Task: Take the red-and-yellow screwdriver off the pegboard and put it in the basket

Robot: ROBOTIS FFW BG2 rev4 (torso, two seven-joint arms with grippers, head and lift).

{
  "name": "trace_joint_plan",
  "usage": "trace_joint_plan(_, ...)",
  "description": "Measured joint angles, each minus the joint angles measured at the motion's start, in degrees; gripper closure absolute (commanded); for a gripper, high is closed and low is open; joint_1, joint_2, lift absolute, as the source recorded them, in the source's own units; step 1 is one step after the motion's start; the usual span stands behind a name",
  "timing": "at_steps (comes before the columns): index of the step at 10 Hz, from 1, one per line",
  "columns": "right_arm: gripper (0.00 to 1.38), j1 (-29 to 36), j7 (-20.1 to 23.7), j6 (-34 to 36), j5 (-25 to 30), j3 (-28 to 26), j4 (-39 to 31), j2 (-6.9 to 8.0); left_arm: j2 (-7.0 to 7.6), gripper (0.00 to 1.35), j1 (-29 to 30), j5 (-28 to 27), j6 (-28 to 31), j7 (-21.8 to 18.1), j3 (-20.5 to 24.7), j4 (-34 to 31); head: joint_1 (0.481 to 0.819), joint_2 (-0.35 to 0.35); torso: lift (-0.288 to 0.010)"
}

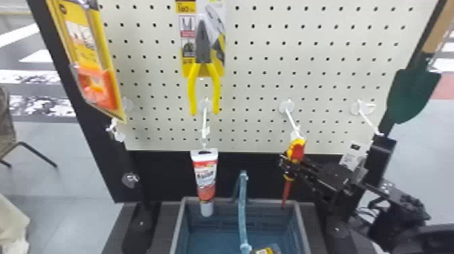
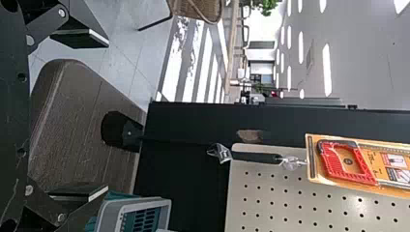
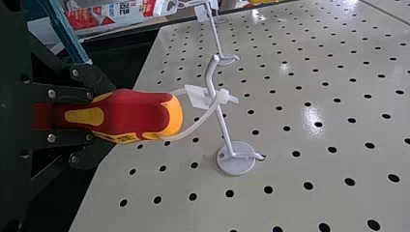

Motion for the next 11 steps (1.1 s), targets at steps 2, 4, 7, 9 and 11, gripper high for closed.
trace_joint_plan(2, 1.22, -0.1, 0.0, -0.1, -0.1, 0.0, -0.5, -0.02, -0.01, 0.24, 0.0, 0.0, 0.0, 0.0, 0.0, 0.0, 0.549, 0.0, -0.1)
trace_joint_plan(4, 1.22, 0.6, -0.1, -0.1, 0.0, -0.4, -2.1, -0.04, -0.02, 0.24, 0.0, 0.0, 0.0, 0.0, 0.0, 0.0, 0.549, 0.0, -0.1)
trace_joint_plan(7, 1.22, 3.2, -0.6, 0.1, -0.1, -1.9, -5.0, 0.34, -0.01, 0.24, 0.0, -0.1, 0.0, 0.0, -0.1, 0.0, 0.549, 0.0, -0.1)
trace_joint_plan(9, 1.22, 4.7, -0.7, 0.4, -0.3, -2.5, -7.1, 0.57, 0.0, 0.24, 0.0, -0.1, 0.1, 0.0, -0.1, 0.0, 0.549, 0.0, -0.1)
trace_joint_plan(11, 1.22, 5.6, -0.8, 0.6, -0.6, -2.6, -8.2, 0.68, 0.0, 0.24, 0.1, -0.1, 0.1, 0.0, -0.1, 0.0, 0.549, 0.0, -0.1)
